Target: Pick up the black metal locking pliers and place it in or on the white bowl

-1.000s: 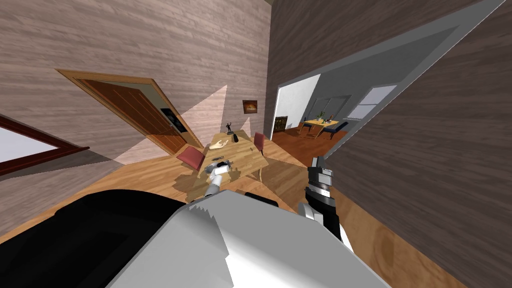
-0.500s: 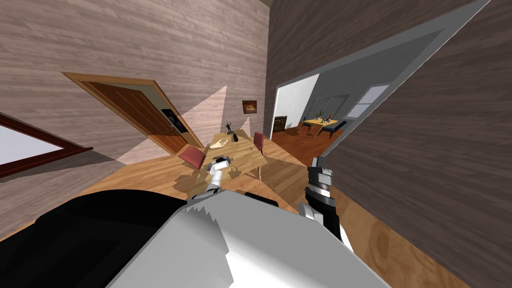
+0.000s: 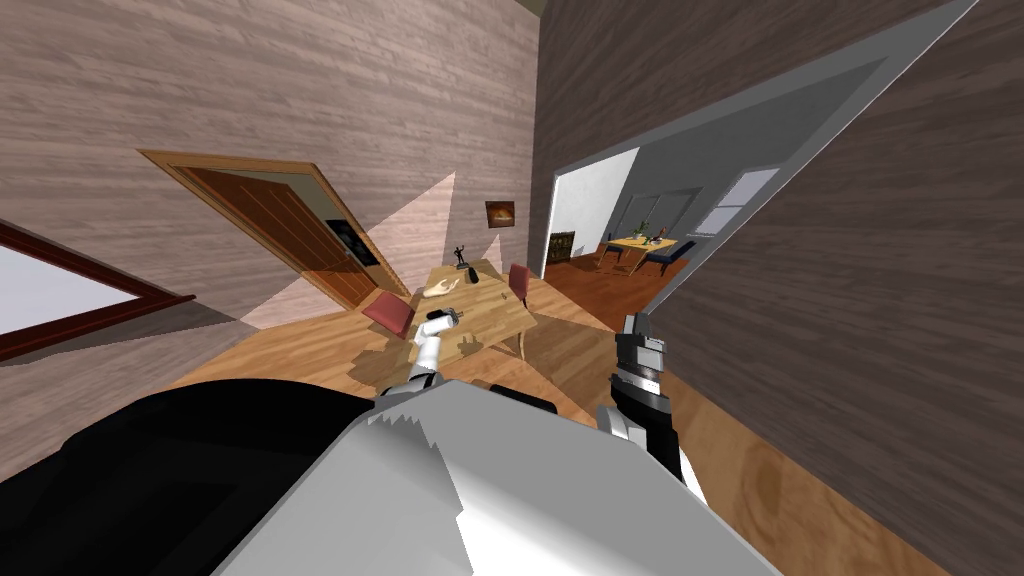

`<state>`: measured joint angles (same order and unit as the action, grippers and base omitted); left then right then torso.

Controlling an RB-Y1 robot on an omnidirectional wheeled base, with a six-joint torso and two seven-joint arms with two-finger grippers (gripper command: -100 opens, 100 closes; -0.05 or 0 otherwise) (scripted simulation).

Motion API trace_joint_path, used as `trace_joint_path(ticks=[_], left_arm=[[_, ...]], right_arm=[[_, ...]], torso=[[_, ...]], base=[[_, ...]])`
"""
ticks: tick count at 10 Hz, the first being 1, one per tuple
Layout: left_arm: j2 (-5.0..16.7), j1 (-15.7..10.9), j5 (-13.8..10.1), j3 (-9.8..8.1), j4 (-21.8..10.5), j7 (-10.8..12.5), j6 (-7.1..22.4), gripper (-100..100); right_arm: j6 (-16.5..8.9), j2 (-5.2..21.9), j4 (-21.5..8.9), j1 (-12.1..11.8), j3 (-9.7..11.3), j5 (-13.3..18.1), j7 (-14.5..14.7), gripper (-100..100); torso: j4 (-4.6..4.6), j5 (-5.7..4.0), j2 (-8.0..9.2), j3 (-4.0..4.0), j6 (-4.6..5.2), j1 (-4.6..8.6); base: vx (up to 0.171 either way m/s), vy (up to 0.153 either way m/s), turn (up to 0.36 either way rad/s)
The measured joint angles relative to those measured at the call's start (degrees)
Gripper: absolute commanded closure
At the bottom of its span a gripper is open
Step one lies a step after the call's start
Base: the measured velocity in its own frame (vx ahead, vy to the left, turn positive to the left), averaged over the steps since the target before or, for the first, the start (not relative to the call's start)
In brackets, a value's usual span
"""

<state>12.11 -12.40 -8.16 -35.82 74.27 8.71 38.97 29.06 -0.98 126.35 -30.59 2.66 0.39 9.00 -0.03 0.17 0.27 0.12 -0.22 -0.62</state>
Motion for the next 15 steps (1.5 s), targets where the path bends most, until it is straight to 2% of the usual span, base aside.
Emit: trace_joint_path(ticks=[3, 8, 9, 13, 14, 15], left_arm=[[1.5, 1.3, -0.2, 0.06, 2.8, 0.3, 3.5, 100], [3.6, 5.8, -0.6, 1.18, 7.3, 0.0, 8.6, 100], [3.7, 5.9, -0.6, 1.16, 7.4, -0.1, 8.8, -100], [3.7, 5.9, -0.6, 1.14, 7.4, -0.1, 8.8, -100], [3.7, 5.9, -0.6, 1.14, 7.4, -0.1, 8.8, 0], [3.7, 5.9, -0.6, 1.14, 7.4, -0.1, 8.8, -100]], right_arm=[[0.0, 0.0, 0.0, 0.0, 0.0, 0.0, 0.0, 0], [0.0, 0.0, 0.0, 0.0, 0.0, 0.0, 0.0, 0], [0.0, 0.0, 0.0, 0.0, 0.0, 0.0, 0.0, 0], [0.0, 0.0, 0.0, 0.0, 0.0, 0.0, 0.0, 0], [0.0, 0.0, 0.0, 0.0, 0.0, 0.0, 0.0, 0], [0.0, 0.0, 0.0, 0.0, 0.0, 0.0, 0.0, 0]], torso=[[-0.01, 0.1, 0.12, 0.05, -0.06, -0.38], [-0.08, 0.08, -0.09, -0.08, 0.0, -0.41], [-0.11, 0.05, -0.18, -0.14, 0.06, -0.12], [-0.13, -0.04, -0.27, -0.19, 0.08, 0.25], [-0.13, -0.04, -0.27, -0.19, 0.08, 0.25], [-0.13, -0.04, -0.27, -0.19, 0.08, 0.26]], base=[[-0.053, 0.149, -0.044], [-0.033, 0.138, -0.046], [-0.003, 0.015, 0.004], [0.0, 0.002, 0.0], [0.0, 0.0, 0.0], [-0.003, -0.01, -0.037]])
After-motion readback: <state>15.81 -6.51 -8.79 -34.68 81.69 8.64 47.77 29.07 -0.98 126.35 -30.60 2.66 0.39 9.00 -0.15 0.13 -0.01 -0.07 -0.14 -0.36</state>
